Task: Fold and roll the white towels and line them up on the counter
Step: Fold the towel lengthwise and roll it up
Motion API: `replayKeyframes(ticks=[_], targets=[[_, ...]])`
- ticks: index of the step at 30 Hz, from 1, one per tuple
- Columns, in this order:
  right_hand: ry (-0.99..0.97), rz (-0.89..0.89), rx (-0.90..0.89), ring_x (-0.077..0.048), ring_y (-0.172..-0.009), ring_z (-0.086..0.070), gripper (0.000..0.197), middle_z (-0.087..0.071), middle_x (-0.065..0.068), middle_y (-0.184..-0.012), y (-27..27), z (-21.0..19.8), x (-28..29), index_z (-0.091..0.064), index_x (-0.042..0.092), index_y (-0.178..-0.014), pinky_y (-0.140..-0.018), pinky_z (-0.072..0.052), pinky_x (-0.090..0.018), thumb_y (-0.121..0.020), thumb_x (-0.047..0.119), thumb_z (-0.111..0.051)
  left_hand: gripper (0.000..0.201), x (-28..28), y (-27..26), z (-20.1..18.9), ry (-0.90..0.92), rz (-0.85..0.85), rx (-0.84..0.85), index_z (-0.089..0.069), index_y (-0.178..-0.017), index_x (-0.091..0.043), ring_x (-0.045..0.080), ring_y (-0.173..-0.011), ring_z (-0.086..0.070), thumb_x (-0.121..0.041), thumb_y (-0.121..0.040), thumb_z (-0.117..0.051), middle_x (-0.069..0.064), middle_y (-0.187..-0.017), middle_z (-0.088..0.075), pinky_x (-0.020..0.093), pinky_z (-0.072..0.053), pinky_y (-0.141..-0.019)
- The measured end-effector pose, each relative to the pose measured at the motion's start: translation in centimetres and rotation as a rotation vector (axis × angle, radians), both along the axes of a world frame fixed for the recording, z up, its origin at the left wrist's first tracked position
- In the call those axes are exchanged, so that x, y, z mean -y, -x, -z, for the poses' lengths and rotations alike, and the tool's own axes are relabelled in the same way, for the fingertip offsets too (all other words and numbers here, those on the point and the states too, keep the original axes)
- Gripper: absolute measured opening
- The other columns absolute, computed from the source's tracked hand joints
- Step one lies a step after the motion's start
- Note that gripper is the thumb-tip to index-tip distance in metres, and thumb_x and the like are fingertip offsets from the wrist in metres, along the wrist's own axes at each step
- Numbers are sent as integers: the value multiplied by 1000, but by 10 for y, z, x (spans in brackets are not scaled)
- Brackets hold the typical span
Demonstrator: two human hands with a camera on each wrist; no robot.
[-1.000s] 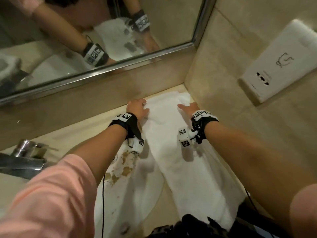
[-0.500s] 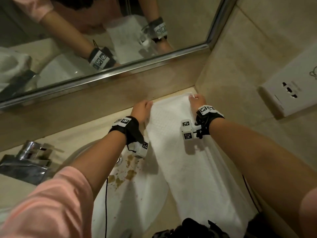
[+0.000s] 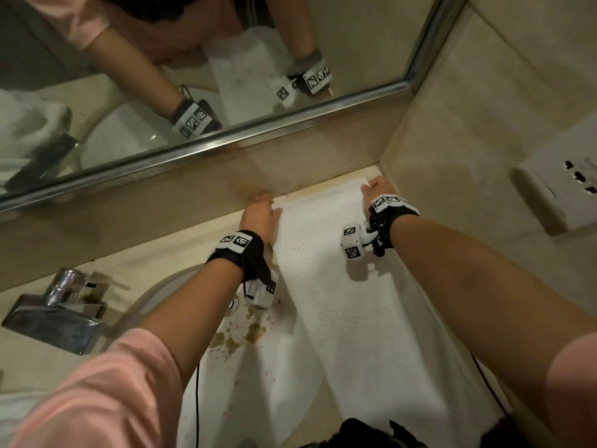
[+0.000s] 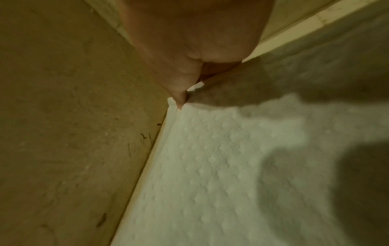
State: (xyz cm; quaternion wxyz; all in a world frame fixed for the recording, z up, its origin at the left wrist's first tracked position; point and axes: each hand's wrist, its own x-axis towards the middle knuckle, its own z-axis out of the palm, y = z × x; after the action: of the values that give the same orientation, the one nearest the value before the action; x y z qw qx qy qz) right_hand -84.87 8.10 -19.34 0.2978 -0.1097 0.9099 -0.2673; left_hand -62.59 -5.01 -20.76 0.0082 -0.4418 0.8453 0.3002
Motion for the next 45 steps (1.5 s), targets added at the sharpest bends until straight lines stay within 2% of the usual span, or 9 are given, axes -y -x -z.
replayKeyframes(ticks=[3,6,10,18,23,28,36,41,45], targets=[[18,51,-76,-26,-87,-51,20,-58,-7,-106,-6,5,0,-55,13,-109,-75,-37,-28,-95,27,-49,25,-3,1,2,31,-23,8,-54,-113,-1,34,-104,-55,-18,-94,-53,18,-122,-51,39,-47,-87],[75,120,-135,-27,-94,-60,7,-64,-10,-111,-12,11,2,-51,17,-87,-79,-47,-31,-91,22,-55,18,-5,-3,2,53,-51,-79,-63,-105,0,31,-95,-59,-8,-91,-56,15,-117,-52,29,-44,-79],[111,159,-184,-26,-89,-61,37,-66,-11,-101,-13,13,0,-37,24,-62,-84,-52,-33,-89,18,-61,14,-1,-9,3,71,-69,-144,-70,-94,0,29,-91,-60,-3,-86,-60,13,-109,-58,26,-43,-76],[126,170,-220,-22,-80,-54,32,-57,-1,-88,-21,12,-4,-39,24,-66,-84,-52,-36,-89,23,-61,16,-10,-15,-1,203,-44,-72,-68,-95,1,32,-106,-50,-2,-90,-53,18,-104,-61,37,-46,-85],[186,209,-172,-20,-75,-57,13,-60,1,-82,-27,5,-7,-58,19,-82,-67,-45,-26,-87,30,-63,16,-8,-19,-5,186,-64,-48,-66,-96,3,33,-100,-55,-4,-90,-53,19,-107,-58,35,-45,-84],[161,235,-98,-23,-80,-64,14,-67,-1,-83,-23,-2,0,-66,19,-80,-78,-54,-32,-84,33,-67,19,-5,-23,-10,98,-181,-17,-66,-95,2,30,-93,-59,-14,-94,-55,18,-105,-62,29,-42,-75],[39,209,-31,-30,-88,-66,21,-71,-8,-98,-19,-11,7,-65,17,-78,-82,-52,-34,-86,36,-66,12,-5,-19,-4,33,-355,-85,-60,-98,0,25,-80,-57,-10,-92,-58,16,-95,-65,30,-43,-69],[-4,190,-15,-28,-91,-61,22,-68,-10,-111,-17,-18,10,-65,13,-93,-79,-45,-30,-86,34,-68,2,-4,-20,-4,41,-399,-160,-61,-87,-7,25,-78,-58,-5,-86,-61,11,-95,-63,29,-47,-68],[-75,137,-19,-31,-104,-62,42,-65,-12,-118,-15,-18,9,-61,5,-113,-75,-41,-29,-87,38,-66,16,-7,-21,-3,101,-302,-153,-68,-83,-4,30,-79,-62,0,-86,-53,13,-101,-60,28,-47,-66]])
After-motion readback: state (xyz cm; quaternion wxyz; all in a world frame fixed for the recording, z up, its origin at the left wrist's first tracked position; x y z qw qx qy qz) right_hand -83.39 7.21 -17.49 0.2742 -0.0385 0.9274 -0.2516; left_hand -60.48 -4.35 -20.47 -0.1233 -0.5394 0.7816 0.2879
